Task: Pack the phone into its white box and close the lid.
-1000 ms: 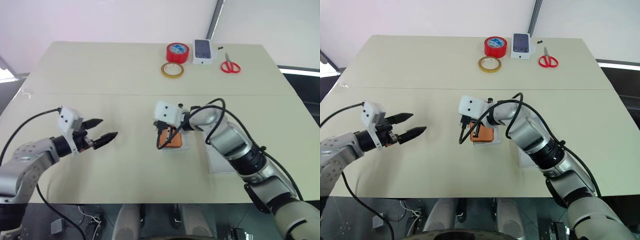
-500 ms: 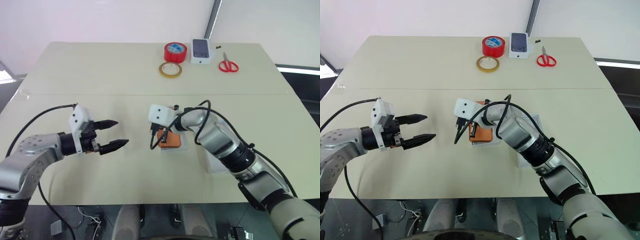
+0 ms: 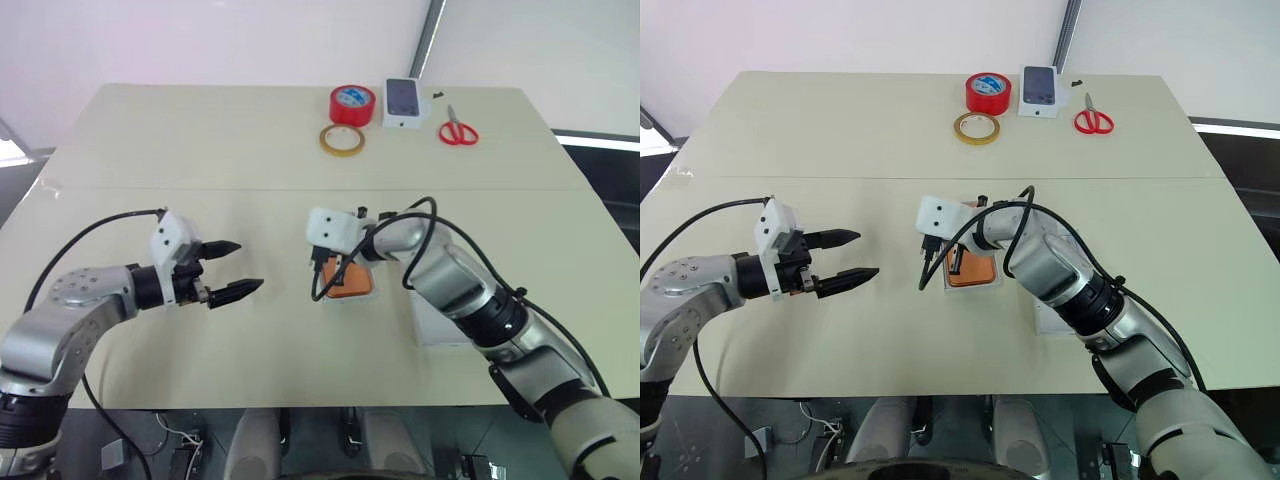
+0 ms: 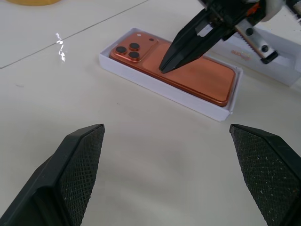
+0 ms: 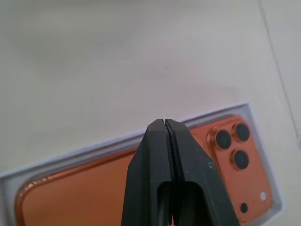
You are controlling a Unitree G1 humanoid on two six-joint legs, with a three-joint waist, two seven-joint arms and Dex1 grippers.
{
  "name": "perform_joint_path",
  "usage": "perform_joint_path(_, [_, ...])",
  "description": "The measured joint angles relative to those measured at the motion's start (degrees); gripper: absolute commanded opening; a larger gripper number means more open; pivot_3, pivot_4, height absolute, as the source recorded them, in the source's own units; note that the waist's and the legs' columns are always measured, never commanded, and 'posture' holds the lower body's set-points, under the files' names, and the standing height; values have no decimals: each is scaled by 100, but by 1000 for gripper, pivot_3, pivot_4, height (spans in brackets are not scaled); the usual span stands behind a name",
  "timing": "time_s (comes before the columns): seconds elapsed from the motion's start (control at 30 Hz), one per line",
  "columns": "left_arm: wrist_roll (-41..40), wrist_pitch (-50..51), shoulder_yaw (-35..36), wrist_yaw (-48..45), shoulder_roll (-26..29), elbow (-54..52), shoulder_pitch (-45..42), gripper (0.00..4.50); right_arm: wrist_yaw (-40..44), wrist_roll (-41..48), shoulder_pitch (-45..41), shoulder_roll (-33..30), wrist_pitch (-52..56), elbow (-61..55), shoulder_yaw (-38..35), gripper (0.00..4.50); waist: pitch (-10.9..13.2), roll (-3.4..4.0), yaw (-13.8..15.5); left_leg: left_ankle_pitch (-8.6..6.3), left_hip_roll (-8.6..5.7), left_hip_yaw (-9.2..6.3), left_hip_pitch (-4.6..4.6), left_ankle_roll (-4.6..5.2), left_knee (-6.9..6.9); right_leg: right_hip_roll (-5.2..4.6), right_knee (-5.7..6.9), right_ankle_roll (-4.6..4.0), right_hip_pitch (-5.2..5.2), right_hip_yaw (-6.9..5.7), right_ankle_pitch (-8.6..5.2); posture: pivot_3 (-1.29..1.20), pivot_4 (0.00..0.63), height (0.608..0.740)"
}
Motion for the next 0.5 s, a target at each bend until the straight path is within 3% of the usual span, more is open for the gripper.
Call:
perform_joint_path(0.1, [199, 507, -160, 642, -150, 46, -576, 4475, 12, 106, 18, -246, -33, -58, -325, 0, 0, -1, 56, 0, -3, -5, 4, 1, 26, 3, 11, 2, 16, -10, -1, 0, 150, 740])
perform_joint_path(0.13, [255, 625, -195, 788, -194, 78, -699, 4238, 27, 111, 40, -379, -53, -64, -404, 0, 0, -2, 61, 1, -4, -3, 6, 1, 27, 3, 11, 2, 18, -12, -1, 0, 150, 740])
perform_joint_path(0.2, [260, 993, -264, 1018, -335, 195, -993, 3600, 78, 95, 153, -784, -197, -47, -562, 0, 0, -4, 78, 0, -7, 0, 6, 3, 28, 6, 10, 6, 20, -14, -3, 0, 150, 740])
perform_joint_path(0.4, [620, 1274, -1142, 980, -401, 388, -1725, 612, 108, -158, 273, -1249, -669, 337, -519, 0, 1, -5, 33, 0, -4, 1, 13, 7, 29, 32, 40, 24, 16, -12, -10, 0, 150, 740])
perform_joint_path(0.5, [1137, 1382, -1896, 947, -510, 826, -2245, 612, 101, -346, 330, -1295, -860, 523, -421, 0, 1, -5, 19, 1, -1, 1, 16, 7, 32, 43, 42, 24, 18, -11, -10, 0, 150, 740])
